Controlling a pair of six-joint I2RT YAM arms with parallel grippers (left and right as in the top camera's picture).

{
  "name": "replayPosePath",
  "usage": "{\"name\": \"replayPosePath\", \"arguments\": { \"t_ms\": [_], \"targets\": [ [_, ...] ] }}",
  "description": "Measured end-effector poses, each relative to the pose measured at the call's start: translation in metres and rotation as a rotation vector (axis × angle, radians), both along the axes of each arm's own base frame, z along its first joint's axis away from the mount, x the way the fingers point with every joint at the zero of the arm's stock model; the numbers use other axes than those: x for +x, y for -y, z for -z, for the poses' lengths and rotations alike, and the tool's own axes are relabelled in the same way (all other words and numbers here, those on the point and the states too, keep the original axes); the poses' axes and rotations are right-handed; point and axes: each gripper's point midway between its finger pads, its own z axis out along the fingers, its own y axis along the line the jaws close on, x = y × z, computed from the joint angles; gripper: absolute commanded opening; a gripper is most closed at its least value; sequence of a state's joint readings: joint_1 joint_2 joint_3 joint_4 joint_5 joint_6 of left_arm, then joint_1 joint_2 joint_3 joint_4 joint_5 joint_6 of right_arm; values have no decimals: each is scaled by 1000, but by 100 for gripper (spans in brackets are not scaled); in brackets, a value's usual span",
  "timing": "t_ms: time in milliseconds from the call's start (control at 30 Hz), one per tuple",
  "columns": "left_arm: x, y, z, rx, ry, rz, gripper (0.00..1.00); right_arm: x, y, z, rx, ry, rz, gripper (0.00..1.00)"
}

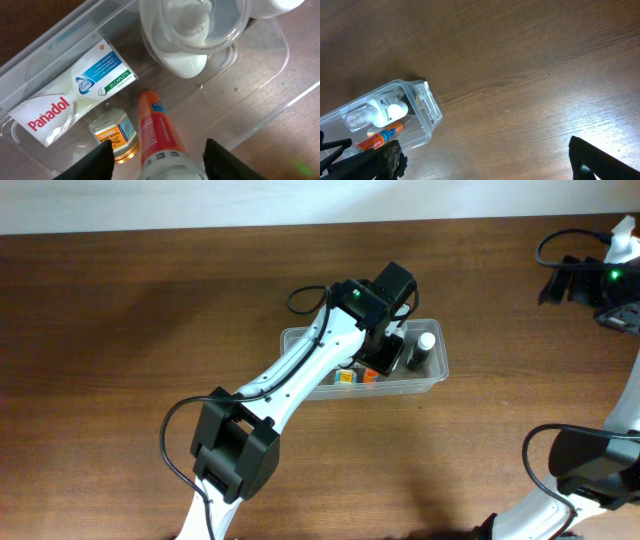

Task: Pack container
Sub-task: 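Release the tube and withdraw the left gripper toward the front left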

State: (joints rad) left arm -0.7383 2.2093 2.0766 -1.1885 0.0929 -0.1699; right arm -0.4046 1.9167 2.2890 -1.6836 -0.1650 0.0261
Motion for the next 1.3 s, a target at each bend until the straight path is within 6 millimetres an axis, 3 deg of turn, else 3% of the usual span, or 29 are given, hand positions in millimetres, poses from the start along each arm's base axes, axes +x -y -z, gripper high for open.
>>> {"name": "replayPosePath", "arguments": {
  "t_ms": [167, 367, 533, 633, 867, 1100, 1300],
  "targets": [
    [1, -1, -11, -3, 8, -3, 83, 0, 0, 0, 0, 0, 0, 98],
    [15, -16, -63, -6, 74, -42, 98, 0, 0, 0, 0, 0, 0, 98],
    [24, -53, -111, 32, 136, -105, 99, 0, 0, 0, 0, 0, 1, 98],
    [21, -79, -130, 74, 149, -140, 99, 0, 0, 0, 0, 0, 0, 98],
    [28, -97, -150, 73, 203, -174, 99, 0, 0, 0, 0, 0, 0, 98],
    [15, -107, -179, 49, 254, -151, 99, 0, 0, 0, 0, 0, 0, 98],
    [-22, -133, -205, 43, 273, -146, 99, 0, 0, 0, 0, 0, 0, 98]
  ]
}}
